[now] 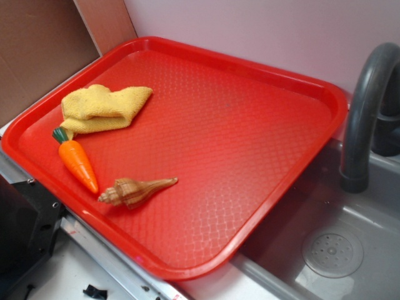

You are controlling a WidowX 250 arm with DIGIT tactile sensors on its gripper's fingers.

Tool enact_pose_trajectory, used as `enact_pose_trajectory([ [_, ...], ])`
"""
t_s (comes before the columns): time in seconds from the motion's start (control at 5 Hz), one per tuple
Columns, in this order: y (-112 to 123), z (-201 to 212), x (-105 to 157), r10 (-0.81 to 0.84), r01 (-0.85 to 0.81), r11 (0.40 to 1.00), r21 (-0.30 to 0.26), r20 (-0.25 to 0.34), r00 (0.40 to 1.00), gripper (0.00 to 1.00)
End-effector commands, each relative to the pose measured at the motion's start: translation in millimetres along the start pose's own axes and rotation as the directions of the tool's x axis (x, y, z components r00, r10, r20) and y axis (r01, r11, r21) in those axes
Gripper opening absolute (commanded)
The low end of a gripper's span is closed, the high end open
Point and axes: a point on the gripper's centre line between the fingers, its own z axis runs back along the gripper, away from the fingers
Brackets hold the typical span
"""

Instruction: Grab the shell.

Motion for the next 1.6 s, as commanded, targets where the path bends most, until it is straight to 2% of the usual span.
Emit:
enact_pose_trajectory([
  [0.0,0,0,0,0.0,0.0,1.0,0.0,0.0,1.0,1.0],
  [0.2,-2,-9,1,0.062,-0.061,0.998,-0.016,0.055,0.997,1.0],
  [0.4,-6,-27,8,0.077,-0.075,0.997,-0.023,0.082,0.994,1.0],
  [0.8,-25,-71,19,-0.022,0.024,0.999,-0.036,0.046,0.999,1.0],
  [1.0,-35,-91,17,-0.089,0.089,0.995,-0.04,0.003,0.996,1.0],
  [1.4,-46,-129,9,-0.155,0.156,0.988,0.004,-0.06,0.986,1.0],
])
